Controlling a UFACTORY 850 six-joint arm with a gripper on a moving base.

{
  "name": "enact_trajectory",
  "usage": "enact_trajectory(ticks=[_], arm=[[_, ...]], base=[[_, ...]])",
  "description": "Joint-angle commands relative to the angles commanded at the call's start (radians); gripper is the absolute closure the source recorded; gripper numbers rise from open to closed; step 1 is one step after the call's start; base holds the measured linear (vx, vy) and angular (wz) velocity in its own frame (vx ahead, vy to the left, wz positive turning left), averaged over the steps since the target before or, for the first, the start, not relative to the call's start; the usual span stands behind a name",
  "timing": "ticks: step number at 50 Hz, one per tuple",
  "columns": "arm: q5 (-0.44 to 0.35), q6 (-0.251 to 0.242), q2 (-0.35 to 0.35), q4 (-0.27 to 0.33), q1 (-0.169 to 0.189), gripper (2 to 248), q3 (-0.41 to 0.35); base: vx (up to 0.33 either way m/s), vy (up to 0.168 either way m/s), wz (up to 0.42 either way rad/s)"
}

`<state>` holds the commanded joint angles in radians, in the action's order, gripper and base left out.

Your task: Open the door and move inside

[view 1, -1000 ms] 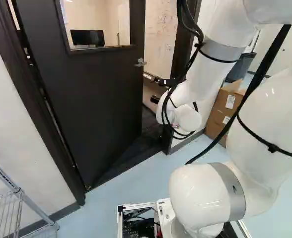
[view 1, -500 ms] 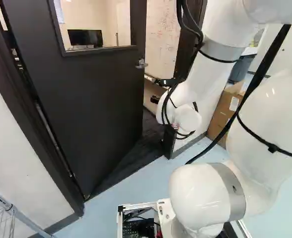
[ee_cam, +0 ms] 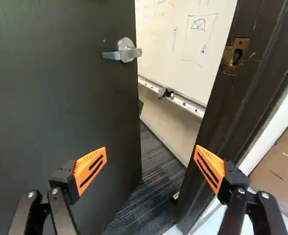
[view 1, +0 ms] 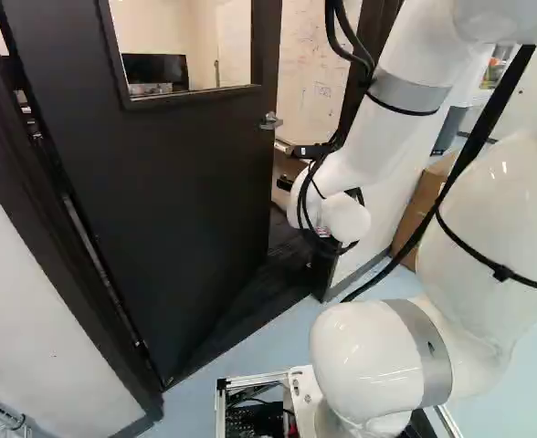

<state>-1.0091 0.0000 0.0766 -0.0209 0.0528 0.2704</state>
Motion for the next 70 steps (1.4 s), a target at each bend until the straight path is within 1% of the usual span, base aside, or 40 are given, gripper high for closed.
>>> enact_trajectory(ticks=[25,55,70], arm=[[0.000,0.000,0.000,0.000,0.000,3,0.000],[0.000,0.000,0.000,0.000,-0.001,3,0.000],[0.000,0.000,-0.004,-0.008,-0.019,3,0.004]], base=[[0.098,0.115,-0.027],[0.001,0.000,0.001],[0.000,0.000,0.000]])
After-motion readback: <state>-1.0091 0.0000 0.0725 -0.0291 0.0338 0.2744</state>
